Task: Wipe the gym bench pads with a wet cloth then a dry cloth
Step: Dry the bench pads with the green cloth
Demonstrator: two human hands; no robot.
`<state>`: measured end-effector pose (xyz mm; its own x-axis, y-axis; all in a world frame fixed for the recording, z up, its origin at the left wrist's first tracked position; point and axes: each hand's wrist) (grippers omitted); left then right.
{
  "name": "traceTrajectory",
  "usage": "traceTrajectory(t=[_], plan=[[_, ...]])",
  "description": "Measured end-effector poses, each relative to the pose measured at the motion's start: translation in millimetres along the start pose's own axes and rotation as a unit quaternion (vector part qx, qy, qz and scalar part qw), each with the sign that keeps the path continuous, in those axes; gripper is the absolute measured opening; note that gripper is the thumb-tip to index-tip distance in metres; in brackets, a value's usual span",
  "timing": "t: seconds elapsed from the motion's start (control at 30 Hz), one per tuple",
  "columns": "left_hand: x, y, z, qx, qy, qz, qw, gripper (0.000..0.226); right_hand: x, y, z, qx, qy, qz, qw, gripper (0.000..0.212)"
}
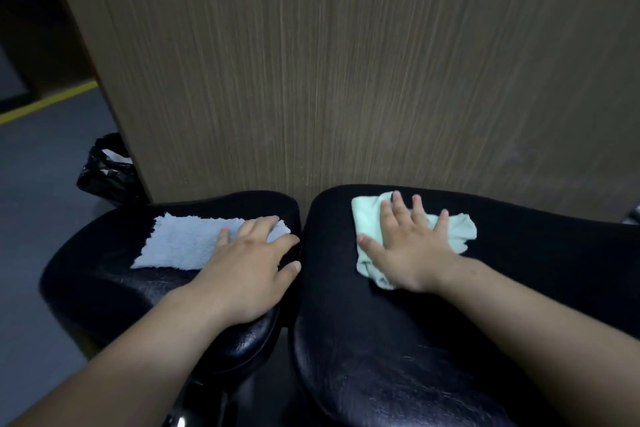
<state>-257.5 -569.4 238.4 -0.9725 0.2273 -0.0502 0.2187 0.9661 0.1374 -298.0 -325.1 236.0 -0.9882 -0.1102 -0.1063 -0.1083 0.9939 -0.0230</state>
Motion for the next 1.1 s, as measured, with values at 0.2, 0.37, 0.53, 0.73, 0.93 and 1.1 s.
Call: traceTrajectory(t=[0.2, 0.37, 0.53, 0.73, 0.93, 1.1], plan=[[1, 1, 1, -0.002, -0.003, 0.004, 1.0, 0.051, 69, 10, -5, -0.001, 0.007, 0.043, 0.999, 0.085], [2, 0, 1, -0.005, -0.007, -0.002, 1.0, 0.05, 80, 9, -4, -0.011, -0.003, 0.049, 0.999, 0.082], [1, -1, 2, -0.012, -0.006, -0.002, 1.0, 0.049, 52, 4, -2, -0.019, 0.0, 0.017, 1.0, 0.081], [0, -1, 2, -0.013, -0.004, 0.002, 1.0, 0.05, -33, -7, 1, -0.013, -0.014, -0.07, 0.997, 0.082], [0, -1, 6, -0.023, -0.006, 0.001, 1.0, 0.05, -122, -26, 15, -0.03, 0.028, -0.148, 0.988, 0.083], [-2, -4, 6, -0.033, -0.006, 0.004, 0.999, 0.055, -139, -43, 41, -0.072, 0.065, -0.166, 0.981, 0.083]])
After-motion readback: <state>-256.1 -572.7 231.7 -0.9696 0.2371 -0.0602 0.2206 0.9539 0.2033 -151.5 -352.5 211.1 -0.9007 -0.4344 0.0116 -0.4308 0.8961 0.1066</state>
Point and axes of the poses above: each hand's wrist, its own x-axis towards the middle knuckle, its own z-axis out of the palm, y = z × x, and after that the axes turned 1 degree about -x, right-handed
